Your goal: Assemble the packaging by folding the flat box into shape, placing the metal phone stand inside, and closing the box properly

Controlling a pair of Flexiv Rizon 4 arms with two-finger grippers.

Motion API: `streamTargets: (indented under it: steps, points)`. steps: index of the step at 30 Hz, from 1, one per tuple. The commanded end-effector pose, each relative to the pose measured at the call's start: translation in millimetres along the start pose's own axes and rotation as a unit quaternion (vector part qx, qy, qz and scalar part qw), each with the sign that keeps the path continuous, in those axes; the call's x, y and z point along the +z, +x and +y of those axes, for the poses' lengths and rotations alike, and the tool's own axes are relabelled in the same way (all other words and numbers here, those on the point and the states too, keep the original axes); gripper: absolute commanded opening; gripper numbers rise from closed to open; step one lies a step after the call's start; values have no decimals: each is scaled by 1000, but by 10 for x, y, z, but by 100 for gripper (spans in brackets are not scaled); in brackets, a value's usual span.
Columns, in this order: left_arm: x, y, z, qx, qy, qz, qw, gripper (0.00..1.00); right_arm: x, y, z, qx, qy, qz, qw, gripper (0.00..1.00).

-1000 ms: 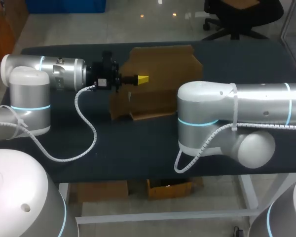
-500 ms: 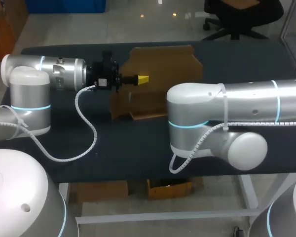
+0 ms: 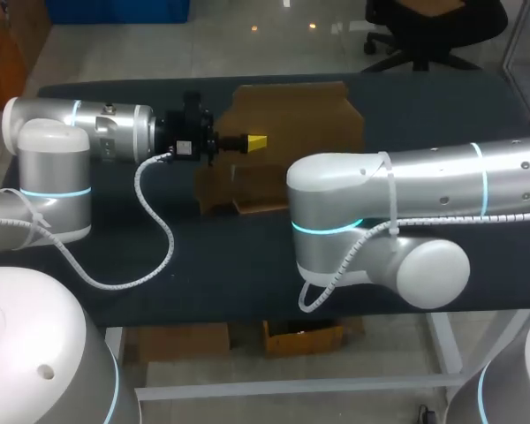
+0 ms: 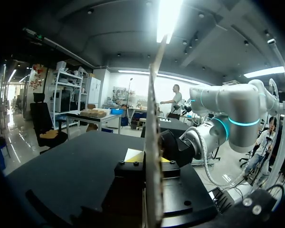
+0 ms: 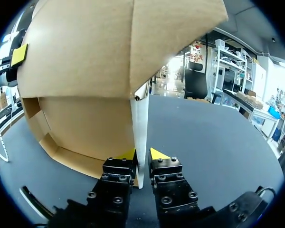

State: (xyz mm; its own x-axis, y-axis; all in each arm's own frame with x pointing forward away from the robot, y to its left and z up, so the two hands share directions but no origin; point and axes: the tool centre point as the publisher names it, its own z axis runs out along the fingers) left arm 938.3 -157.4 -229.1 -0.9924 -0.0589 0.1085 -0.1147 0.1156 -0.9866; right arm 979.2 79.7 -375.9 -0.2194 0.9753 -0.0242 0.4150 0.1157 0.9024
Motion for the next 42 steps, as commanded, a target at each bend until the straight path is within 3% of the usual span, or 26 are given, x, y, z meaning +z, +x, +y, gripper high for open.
streamTargets:
  steps: [1, 26, 36, 37, 38, 40, 41, 42]
  points:
    - [-4, -7, 33, 0, 0, 1, 1000, 0, -1, 20, -16, 0, -3, -25, 1000, 14]
    - [-4, -7, 33, 0, 0, 1, 1000, 0, 24, -1, 59, 9, -2, -34, 999, 0]
    - [-13, -6, 27, 2, -4, -4, 1000, 1, 7, 0, 70, 10, -3, -20, 1000, 0]
    - [-19, -7, 26, 4, -7, -6, 1000, 33, -7, 2, 70, 10, -3, -17, 1000, 0]
    - [-26, -6, 23, 5, -10, -8, 1000, 46, -16, -1, 71, 9, -2, -13, 1000, 0]
    - [-40, -6, 20, 8, -16, -13, 1000, 92, -33, -14, 73, 10, 1, -5, 1000, 0]
    - [-48, -9, 19, 8, -17, -14, 1000, 100, -42, -19, 73, 9, 4, 0, 1000, 0]
    - [-55, -11, 19, 9, -19, -16, 1000, 100, -54, -25, 75, 11, 4, 4, 1000, 0]
